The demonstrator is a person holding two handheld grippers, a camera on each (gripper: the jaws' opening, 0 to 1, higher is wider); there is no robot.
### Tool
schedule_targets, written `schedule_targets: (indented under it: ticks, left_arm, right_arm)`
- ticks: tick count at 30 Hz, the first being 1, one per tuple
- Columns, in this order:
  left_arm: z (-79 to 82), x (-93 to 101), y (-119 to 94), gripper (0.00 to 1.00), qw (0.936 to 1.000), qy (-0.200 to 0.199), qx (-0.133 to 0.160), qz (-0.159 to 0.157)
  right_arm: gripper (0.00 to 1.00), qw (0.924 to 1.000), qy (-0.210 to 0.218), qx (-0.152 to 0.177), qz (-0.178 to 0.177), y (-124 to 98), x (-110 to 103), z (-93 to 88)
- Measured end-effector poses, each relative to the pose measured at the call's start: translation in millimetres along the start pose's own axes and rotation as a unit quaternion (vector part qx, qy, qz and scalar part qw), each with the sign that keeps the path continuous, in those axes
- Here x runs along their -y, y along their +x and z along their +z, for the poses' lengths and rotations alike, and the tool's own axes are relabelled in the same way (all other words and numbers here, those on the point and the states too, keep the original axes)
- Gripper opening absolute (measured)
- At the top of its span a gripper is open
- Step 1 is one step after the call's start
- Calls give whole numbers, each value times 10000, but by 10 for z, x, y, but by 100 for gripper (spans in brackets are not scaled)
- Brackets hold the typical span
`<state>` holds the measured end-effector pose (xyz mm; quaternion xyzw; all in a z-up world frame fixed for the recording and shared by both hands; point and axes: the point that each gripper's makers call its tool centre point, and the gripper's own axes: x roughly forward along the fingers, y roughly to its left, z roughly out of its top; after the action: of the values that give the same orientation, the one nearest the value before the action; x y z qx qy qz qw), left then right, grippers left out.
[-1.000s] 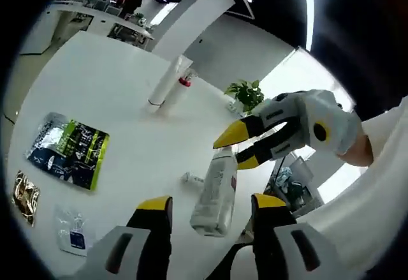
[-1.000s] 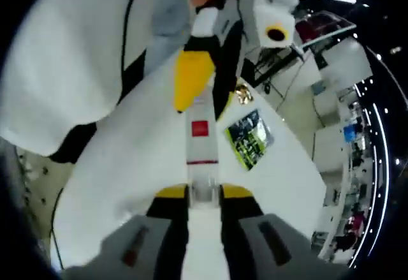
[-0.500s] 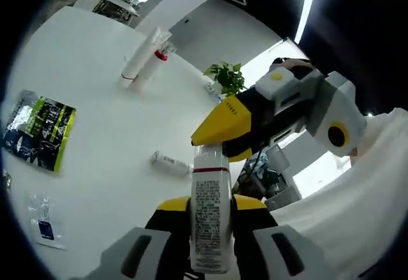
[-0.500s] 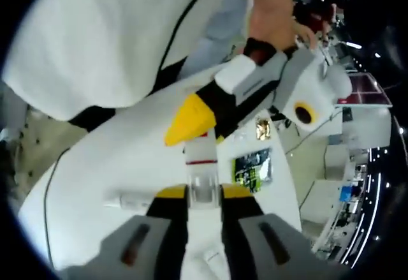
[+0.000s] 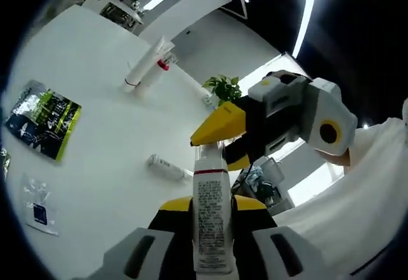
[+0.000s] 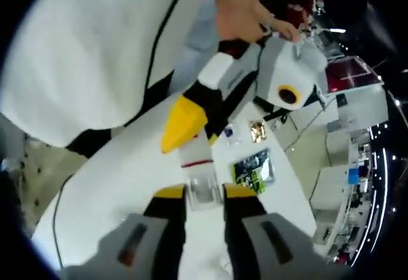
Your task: Arrange the skincare products in the storage area until every visible bottle or jar stands upright without overlapping.
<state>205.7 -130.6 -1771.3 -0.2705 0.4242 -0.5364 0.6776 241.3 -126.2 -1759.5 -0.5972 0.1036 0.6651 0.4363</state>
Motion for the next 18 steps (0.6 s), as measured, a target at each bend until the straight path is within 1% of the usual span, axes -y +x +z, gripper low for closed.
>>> schedule_targets:
  ticks: [5,8,9,12,13,14,16,17,18]
  left_arm:
    - [-17,31,-18,20,9998,-165,14,-123]
    - [-9,40,-36,20,9995,-251,77,-191]
    - [-10,45,-38,20,9993,-284,85,-219]
    - [-19,63,-38,20,9991,-325,95,-271]
    - [-21,68,-38,20,9991,-319,111,-270]
    - [-25,66,-37,20,9989,-346,116,-283]
    - [-33,46,-44,20,9989,-362,148,-267]
    - [-31,39,-55,20,9987,-399,186,-268]
    - [-29,35,-60,20,9986,-405,201,-264]
  right_arm:
    - [20,9997,213,146,8,2,-35,27]
    - [20,9977,631,220,-56,-18,-20,39]
    - [21,9976,644,232,-57,-23,-18,40]
    - [21,9957,862,314,-115,-28,-21,47]
    - [22,9939,1039,325,-165,-36,-20,35]
    - [22,9936,1071,333,-155,-38,-22,32]
    - [27,9893,1401,363,-206,-43,-29,-2]
    - [32,9880,1497,355,-169,-41,-52,-23]
    - [34,9865,1591,357,-163,-39,-65,-36]
